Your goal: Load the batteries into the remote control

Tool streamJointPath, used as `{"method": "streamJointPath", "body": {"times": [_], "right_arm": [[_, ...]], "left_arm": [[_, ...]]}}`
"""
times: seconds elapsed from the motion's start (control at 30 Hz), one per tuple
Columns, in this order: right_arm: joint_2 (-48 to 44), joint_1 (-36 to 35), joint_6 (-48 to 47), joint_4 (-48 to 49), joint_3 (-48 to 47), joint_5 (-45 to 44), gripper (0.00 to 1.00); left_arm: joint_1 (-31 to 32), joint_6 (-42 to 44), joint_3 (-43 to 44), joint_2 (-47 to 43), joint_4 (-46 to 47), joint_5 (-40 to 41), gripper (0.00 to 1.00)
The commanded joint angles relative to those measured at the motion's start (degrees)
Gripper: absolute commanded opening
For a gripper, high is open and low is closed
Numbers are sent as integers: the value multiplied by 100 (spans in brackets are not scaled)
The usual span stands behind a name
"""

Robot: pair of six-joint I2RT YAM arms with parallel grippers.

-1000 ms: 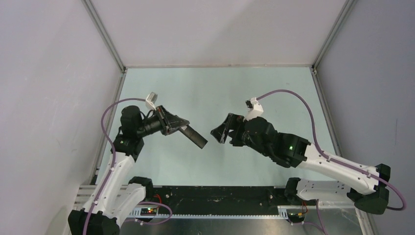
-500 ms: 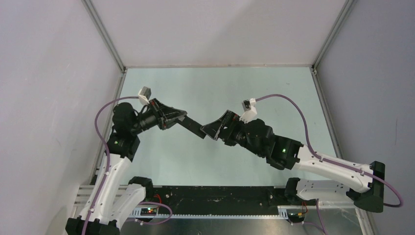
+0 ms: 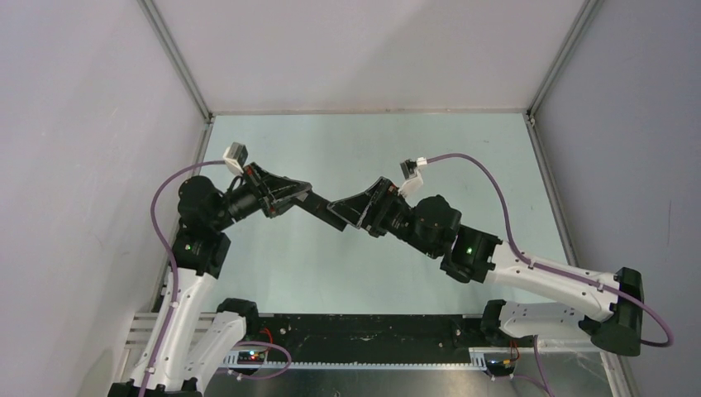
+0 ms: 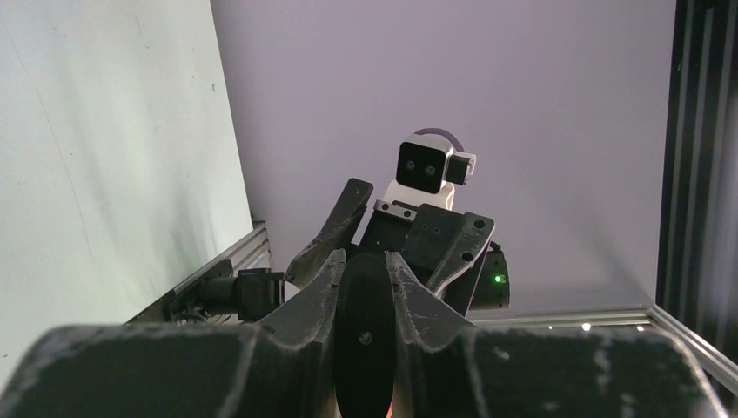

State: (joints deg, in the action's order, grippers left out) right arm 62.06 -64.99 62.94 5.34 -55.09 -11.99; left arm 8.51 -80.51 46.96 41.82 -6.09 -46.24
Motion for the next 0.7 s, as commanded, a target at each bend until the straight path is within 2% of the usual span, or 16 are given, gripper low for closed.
{"method": "streamJointPath", "body": {"times": [0.0,0.23,0.43,0.53,0.67], "right_arm": [[48,32,-74,456,-10,92,77],[148,40,-124,394,-10,144,72],[217,56,-109,437,-10,163,71],[171,62,-113,504,-10,134,72],[122,57,-127,626,-10,120,79]], "left_arm": [[45,-276,309,-95,302,-28,0],[42,-595,304,-109,494,-50,0],[38,-686,303,-151,555,-47,0],[37,-689,274,-163,557,-51,0],[39,-692,201,-173,556,-31,0]]}}
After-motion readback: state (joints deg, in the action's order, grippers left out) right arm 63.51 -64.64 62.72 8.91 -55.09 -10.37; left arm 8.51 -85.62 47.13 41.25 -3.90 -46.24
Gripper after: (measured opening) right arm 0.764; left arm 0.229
